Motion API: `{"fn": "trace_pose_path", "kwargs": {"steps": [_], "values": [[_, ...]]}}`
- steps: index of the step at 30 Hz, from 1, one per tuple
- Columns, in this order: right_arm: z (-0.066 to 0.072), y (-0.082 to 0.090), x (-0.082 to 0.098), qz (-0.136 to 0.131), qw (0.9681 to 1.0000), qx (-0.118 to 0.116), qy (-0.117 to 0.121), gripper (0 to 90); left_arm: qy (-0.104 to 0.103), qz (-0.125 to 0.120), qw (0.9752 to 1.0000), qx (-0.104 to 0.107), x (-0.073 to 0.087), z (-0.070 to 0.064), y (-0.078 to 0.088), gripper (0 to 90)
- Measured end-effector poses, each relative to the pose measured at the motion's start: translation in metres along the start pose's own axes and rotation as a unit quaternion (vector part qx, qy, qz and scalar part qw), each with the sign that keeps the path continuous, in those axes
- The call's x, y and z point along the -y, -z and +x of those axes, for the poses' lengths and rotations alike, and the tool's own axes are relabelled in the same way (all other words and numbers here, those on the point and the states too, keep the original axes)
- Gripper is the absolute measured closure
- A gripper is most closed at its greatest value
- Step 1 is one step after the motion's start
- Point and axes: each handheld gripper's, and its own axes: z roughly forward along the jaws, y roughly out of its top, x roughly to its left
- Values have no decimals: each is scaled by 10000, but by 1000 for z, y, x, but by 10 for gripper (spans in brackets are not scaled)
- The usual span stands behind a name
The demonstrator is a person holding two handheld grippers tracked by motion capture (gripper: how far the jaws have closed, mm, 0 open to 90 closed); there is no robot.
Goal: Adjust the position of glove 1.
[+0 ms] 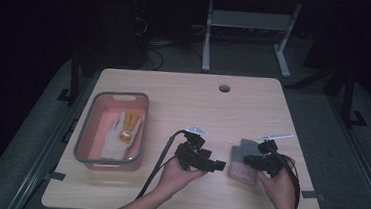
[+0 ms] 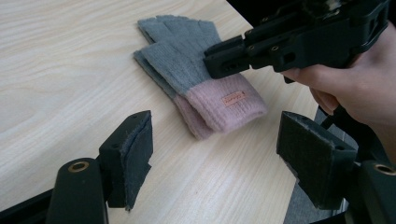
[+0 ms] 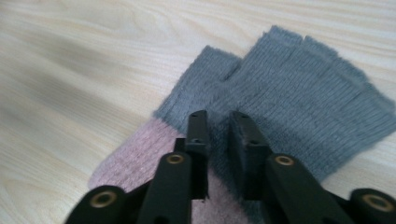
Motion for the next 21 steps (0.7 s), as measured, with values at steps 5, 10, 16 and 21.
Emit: {"fn": "trace_pose_path", "kwargs": {"steps": [5,10,16,21], "values": [[-5,8,1,-262,9995,-160,-80,669,58,55,10000,37,-4,-1,-9,273],[-13,16,7,-461,9981,-206,-356,594,106,59,9999,74,-8,-1,-17,282],[-24,21,15,-621,9968,-179,-480,535,183,94,9997,103,-12,-1,-31,298],[-32,22,20,-544,9963,-116,-647,519,231,287,9991,216,-12,-4,-49,315]]}}
